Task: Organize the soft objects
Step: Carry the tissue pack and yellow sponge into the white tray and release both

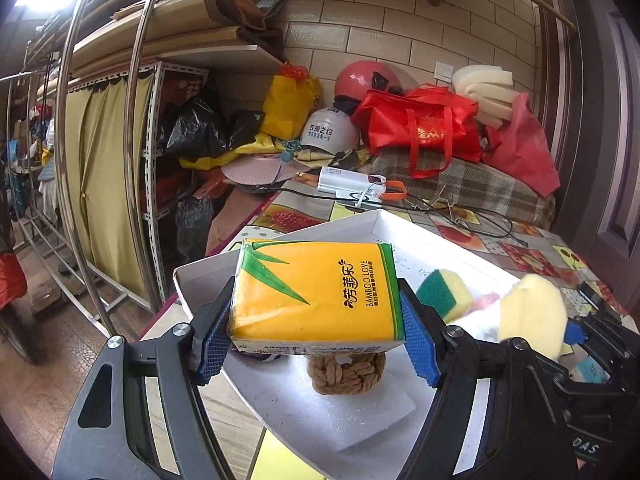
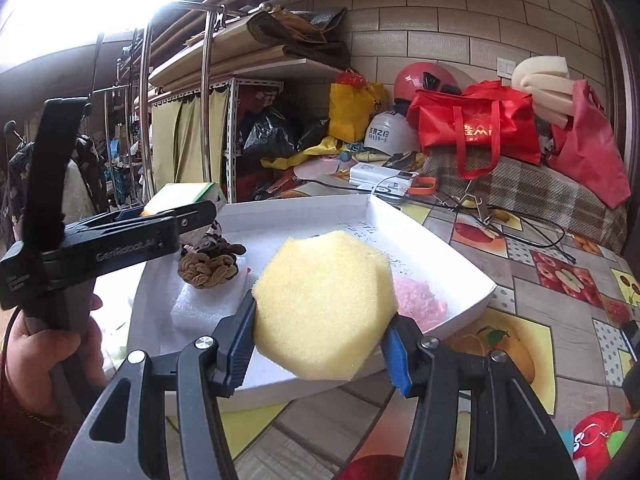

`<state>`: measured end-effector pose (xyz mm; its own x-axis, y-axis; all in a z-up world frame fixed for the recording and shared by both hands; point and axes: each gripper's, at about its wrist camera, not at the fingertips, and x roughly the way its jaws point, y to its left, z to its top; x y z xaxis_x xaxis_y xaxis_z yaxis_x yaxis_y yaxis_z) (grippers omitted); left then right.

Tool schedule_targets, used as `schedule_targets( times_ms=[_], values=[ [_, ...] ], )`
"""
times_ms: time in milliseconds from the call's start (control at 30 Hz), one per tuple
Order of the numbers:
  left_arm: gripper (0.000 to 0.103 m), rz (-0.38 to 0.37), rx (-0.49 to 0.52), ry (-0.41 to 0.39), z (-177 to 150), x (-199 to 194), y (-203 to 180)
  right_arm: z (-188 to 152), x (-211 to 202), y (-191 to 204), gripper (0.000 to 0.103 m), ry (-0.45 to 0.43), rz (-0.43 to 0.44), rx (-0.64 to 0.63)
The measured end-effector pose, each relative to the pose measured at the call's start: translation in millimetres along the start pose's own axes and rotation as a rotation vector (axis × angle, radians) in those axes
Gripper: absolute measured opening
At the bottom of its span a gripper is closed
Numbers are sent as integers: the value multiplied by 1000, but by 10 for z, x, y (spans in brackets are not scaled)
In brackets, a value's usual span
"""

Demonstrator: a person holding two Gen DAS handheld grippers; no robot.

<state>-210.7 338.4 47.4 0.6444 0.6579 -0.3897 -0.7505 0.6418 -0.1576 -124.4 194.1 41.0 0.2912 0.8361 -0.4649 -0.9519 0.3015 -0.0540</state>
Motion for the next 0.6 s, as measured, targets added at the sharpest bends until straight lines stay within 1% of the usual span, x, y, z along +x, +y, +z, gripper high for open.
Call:
schedule_targets(
  times_ms=[133, 233, 267, 333, 400, 433, 467, 500, 567, 600],
  values=[
    [74, 3, 40, 13, -2, 34, -67, 125, 344, -50, 55, 66, -13, 9],
    [74, 17, 70, 26, 8, 96, -136, 141, 473, -61, 55, 108, 2, 19],
    [74, 23, 79, 31, 10, 116, -150, 134, 453, -51, 56, 103, 10, 14],
    [75, 28, 91, 31, 7, 127, -172, 122, 354, 0, 56, 60, 16, -8],
    [75, 34, 97, 29, 6, 125, -183, 122, 317, 69, 58, 42, 4, -38],
    [77, 41, 95, 28, 7, 122, -176, 120, 304, 94, 60, 36, -6, -49],
    [80, 52, 90, 21, 10, 110, -167, 127, 304, 111, 66, 30, -10, -58],
    [83, 66, 83, 11, 12, 93, -154, 128, 296, 121, 82, 23, -15, -64],
    [103, 86, 70, -11, 11, 53, -129, 126, 264, 135, 92, 6, -24, -70],
    [103, 85, 69, -20, 10, 38, -123, 140, 265, 133, 99, 1, -30, -72]
  ],
)
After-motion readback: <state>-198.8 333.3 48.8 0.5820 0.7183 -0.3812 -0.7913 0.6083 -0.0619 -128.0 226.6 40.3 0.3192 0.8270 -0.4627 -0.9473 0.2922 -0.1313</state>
